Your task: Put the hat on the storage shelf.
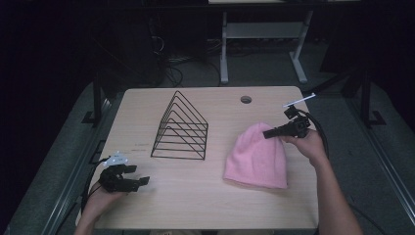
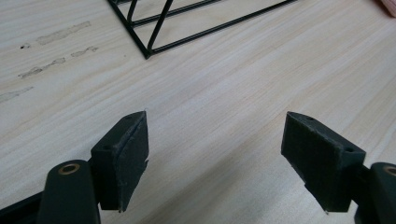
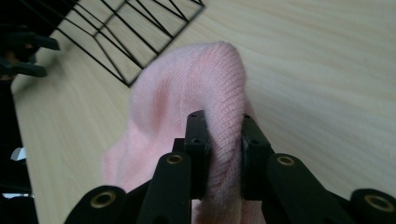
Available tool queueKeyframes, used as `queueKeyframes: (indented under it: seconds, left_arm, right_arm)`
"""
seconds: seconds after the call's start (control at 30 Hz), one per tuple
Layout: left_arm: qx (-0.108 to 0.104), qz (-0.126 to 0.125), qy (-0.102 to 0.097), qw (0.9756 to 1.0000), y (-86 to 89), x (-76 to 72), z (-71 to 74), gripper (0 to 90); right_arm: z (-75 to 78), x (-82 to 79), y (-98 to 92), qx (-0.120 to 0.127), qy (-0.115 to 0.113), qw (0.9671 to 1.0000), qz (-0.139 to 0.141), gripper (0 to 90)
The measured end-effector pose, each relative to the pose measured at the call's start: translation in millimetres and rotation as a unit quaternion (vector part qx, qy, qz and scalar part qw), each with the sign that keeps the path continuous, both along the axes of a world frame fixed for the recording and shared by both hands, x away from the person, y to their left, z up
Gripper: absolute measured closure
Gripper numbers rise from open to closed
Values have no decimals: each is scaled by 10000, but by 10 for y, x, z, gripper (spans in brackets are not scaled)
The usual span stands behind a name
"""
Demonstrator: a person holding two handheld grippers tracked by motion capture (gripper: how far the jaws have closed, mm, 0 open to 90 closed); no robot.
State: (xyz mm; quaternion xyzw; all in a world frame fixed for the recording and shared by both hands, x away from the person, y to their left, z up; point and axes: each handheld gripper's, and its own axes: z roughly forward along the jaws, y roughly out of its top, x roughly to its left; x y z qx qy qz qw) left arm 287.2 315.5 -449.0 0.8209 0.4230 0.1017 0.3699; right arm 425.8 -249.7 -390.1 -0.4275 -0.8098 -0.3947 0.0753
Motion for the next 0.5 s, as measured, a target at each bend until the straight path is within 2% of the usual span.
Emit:
queueKeyframes:
  seconds: [0.03, 0.1, 0.17, 0.23, 0.27, 0.33, 0.4, 0.43, 0.5]
  left_arm:
    - [0, 0, 0, 10000, 0, 0, 0, 234]
    - [-34, 7, -12, 10000, -4, -5, 8, 235]
    - [-6, -26, -12, 10000, -4, -4, 13, 235]
    - [-25, -52, 8, 10000, -16, -7, 29, 236]
    - [-25, -52, 8, 10000, -16, -7, 29, 236]
    - [-38, -82, -1, 10000, -26, -9, 33, 236]
    - [-73, -97, 47, 9999, -30, -8, 36, 236]
    - [-155, -83, 102, 9998, -31, -9, 40, 236]
    - [-174, -81, 112, 9998, -31, -8, 44, 236]
  right_arm:
    - [0, 0, 0, 0, 0, 10000, 0, 770]
    - [142, -42, 55, 38, -173, 9998, 102, 772]
    - [179, -53, 68, 58, -205, 9997, 126, 772]
    - [334, -98, 127, 105, -370, 9990, 248, 773]
    - [334, -98, 127, 105, -370, 9990, 248, 773]
    - [427, -126, 165, 81, -475, 9984, 301, 774]
    - [505, -146, 194, 88, -558, 9978, 348, 774]
    - [568, -164, 215, 101, -631, 9972, 383, 775]
    - [595, -172, 222, 116, -657, 9970, 404, 774]
